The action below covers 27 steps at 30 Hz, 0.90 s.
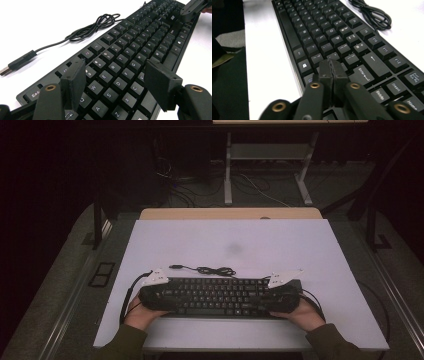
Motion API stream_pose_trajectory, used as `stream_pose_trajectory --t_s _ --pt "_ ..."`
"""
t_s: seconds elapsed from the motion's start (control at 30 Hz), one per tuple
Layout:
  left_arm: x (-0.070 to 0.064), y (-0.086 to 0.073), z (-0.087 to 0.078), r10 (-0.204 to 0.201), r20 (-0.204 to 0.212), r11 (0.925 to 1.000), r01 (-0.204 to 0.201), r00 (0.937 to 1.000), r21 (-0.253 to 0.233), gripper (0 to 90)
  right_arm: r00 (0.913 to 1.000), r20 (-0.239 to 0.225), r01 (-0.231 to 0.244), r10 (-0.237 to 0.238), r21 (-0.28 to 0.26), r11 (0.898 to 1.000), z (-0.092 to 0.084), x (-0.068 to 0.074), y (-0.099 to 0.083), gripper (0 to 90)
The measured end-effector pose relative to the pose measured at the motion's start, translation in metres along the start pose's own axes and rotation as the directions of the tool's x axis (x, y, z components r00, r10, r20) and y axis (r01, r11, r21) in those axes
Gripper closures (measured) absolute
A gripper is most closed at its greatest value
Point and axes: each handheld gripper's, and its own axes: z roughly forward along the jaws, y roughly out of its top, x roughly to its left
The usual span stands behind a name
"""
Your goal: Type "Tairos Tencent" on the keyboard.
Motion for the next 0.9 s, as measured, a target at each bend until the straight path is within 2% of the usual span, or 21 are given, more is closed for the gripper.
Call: stream_pose_trajectory --t_s 0.6,0.9 --pt "0.0 0.0 0.0 0.0 -0.001 1.0 0.0 1.0 0.0 33.1 0.9991 0.026 0.03 -0.032 0.077 0.997 0.011 0.0 -0.005 89.2" --pt "-0.002 0.002 0.005 0.001 0.005 1.0 -0.001 1.0 -0.005 35.3 0.9992 0.024 0.03 -0.032 0.079 0.996 0.012 0.0 -0.006 89.2"
